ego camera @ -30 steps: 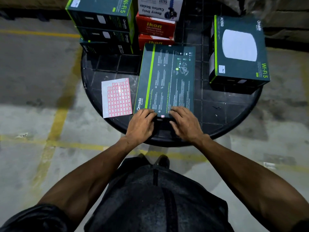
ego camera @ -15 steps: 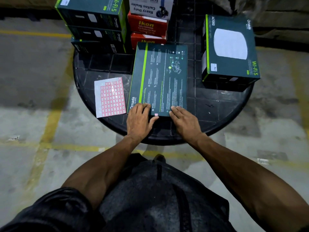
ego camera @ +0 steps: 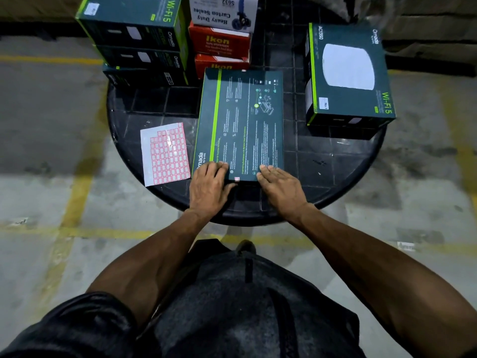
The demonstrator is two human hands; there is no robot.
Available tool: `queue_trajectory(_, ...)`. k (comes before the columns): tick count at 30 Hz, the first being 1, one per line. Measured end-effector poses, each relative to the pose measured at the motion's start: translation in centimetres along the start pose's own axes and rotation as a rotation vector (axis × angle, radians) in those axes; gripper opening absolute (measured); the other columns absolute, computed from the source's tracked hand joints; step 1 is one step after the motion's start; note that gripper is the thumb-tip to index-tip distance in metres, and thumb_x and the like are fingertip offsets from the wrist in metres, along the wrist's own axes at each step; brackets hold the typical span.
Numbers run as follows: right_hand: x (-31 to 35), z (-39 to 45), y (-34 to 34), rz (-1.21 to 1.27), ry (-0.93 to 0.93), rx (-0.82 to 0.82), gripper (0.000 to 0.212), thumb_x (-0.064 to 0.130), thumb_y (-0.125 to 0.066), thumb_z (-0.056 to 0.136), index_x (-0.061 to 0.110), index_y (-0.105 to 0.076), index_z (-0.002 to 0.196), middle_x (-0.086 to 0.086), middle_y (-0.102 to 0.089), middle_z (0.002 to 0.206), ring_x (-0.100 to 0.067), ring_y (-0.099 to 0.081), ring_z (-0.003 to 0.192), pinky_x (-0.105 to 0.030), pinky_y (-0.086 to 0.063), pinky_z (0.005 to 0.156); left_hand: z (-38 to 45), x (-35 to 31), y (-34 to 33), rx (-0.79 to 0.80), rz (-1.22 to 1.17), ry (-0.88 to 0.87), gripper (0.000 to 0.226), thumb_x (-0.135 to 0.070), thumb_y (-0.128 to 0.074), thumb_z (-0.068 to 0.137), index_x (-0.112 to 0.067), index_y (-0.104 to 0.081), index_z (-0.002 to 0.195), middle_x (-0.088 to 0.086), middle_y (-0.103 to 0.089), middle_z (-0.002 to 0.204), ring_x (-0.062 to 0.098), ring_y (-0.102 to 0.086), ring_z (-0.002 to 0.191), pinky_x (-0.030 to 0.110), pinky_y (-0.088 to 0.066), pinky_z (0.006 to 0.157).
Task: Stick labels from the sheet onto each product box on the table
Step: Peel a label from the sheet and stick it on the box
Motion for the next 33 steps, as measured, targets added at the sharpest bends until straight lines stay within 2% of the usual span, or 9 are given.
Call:
queue_trajectory(4, 0.0, -0.1, 0.3, 0.002, 0.002, -0.016, 0.056, 0.004, -0.091, 0.055, 0.001, -0.073, 0.108, -0.020, -0.069, 0.113, -0.032, -0.071, 0.098, -0.043, -0.056, 0.084, 0.3, -0.3, 0.2, 0.055, 0.033, 0.028, 0.062, -0.062, -0.056, 0.084, -0.009, -0.061, 0.116, 0.009, -0.058, 0.103, 0.026, -0.053, 0.094, 0.039, -0.045, 0.083)
queue_trajectory(11, -0.3, 0.2, 0.3, 0.009, -0.005, -0.016, 0.054, 0.003, -0.087, 0.062, 0.001, -0.070, 0.113, -0.021, -0.067, 0.119, -0.033, -0.068, 0.104, -0.043, -0.053, 0.089, 0.8, -0.5, 0.1, 0.078, 0.094, 0.026, 0.056, -0.060, -0.060, 0.083, -0.010, -0.062, 0.108, 0.009, -0.056, 0.095, 0.026, -0.051, 0.085, 0.039, -0.045, 0.077)
queue_trajectory(14, -0.3, 0.2, 0.0, -0.032, 0.025, 0.051, 0.050, 0.006, -0.054, 0.095, 0.005, -0.044, 0.144, -0.017, -0.038, 0.152, -0.031, -0.042, 0.138, -0.037, -0.028, 0.115, 0.9, -0.6, 0.2, 0.062, 0.066, 0.036, 0.054, -0.058, -0.064, 0.081, -0.010, -0.063, 0.106, 0.009, -0.056, 0.093, 0.026, -0.051, 0.084, 0.038, -0.045, 0.077)
queue_trajectory(17, -0.3, 0.2, -0.2, -0.070, 0.062, 0.099, 0.050, 0.013, -0.036, 0.104, 0.011, -0.028, 0.153, -0.011, -0.019, 0.161, -0.024, -0.023, 0.147, -0.031, -0.012, 0.120, 0.9, -0.2, 0.3, 0.057, 0.010, 0.013, 0.056, -0.058, -0.065, 0.080, -0.010, -0.064, 0.109, 0.008, -0.057, 0.095, 0.026, -0.052, 0.086, 0.038, -0.046, 0.077)
queue_trajectory(20, -0.3, 0.3, -0.2, -0.054, -0.003, 0.081, 0.046, 0.008, -0.051, 0.095, 0.006, -0.049, 0.141, -0.016, -0.041, 0.150, -0.030, -0.046, 0.135, -0.036, -0.032, 0.113, 1.0, -0.1, 0.5, 0.063, 0.008, 0.003, 0.059, -0.063, -0.058, 0.081, -0.010, -0.064, 0.109, 0.008, -0.057, 0.095, 0.025, -0.052, 0.086, 0.038, -0.045, 0.076)
queue_trajectory(22, -0.4, 0.4, 0.0, -0.009, -0.016, 0.044, 0.041, 0.007, -0.069, 0.077, 0.004, -0.068, 0.118, -0.019, -0.063, 0.127, -0.032, -0.066, 0.110, -0.040, -0.051, 0.094, 1.1, -0.2, 0.7, 0.062, 0.021, 0.021, 0.058, -0.063, -0.054, 0.082, -0.011, -0.065, 0.106, 0.008, -0.058, 0.094, 0.025, -0.051, 0.085, 0.038, -0.044, 0.075)
queue_trajectory(24, -0.4, 0.5, 0.1, -0.012, -0.028, 0.082, 0.044, 0.008, -0.081, 0.065, 0.006, -0.073, 0.108, -0.017, -0.069, 0.116, -0.030, -0.070, 0.099, -0.039, -0.056, 0.085, 1.2, -0.4, 0.7, 0.079, 0.055, 0.028, 0.057, -0.062, -0.053, 0.083, -0.012, -0.066, 0.105, 0.007, -0.057, 0.094, 0.025, -0.051, 0.085, 0.037, -0.044, 0.075)
queue_trajectory(28, -0.2, 0.4, 0.3, -0.008, -0.018, 0.075, 0.050, 0.008, -0.085, 0.065, 0.006, -0.071, 0.113, -0.016, -0.067, 0.121, -0.030, -0.069, 0.104, -0.039, -0.054, 0.090, 1.3, -0.5, 0.6, 0.095, 0.112, -0.013, 0.055, -0.062, -0.053, 0.085, -0.012, -0.065, 0.104, 0.006, -0.057, 0.092, 0.023, -0.050, 0.083, 0.036, -0.043, 0.074)
queue_trajectory(33, -0.1, 0.4, 0.3, 0.005, -0.028, 0.105, 0.046, 0.012, -0.051, 0.097, 0.008, -0.047, 0.143, -0.014, -0.039, 0.152, -0.029, -0.043, 0.137, -0.036, -0.029, 0.115, 1.1, -0.3, 0.7, 0.066, 0.070, -0.034, 0.058, -0.062, -0.048, 0.087, -0.011, -0.065, 0.107, 0.007, -0.057, 0.094, 0.024, -0.051, 0.085, 0.037, -0.044, 0.076)
Point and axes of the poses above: each hand's wrist, its own z-axis towards the middle knuckle, its own y-axis out of the back of the hand, x = y × z, the point moved 5 cm from there along z, towards the middle knuckle
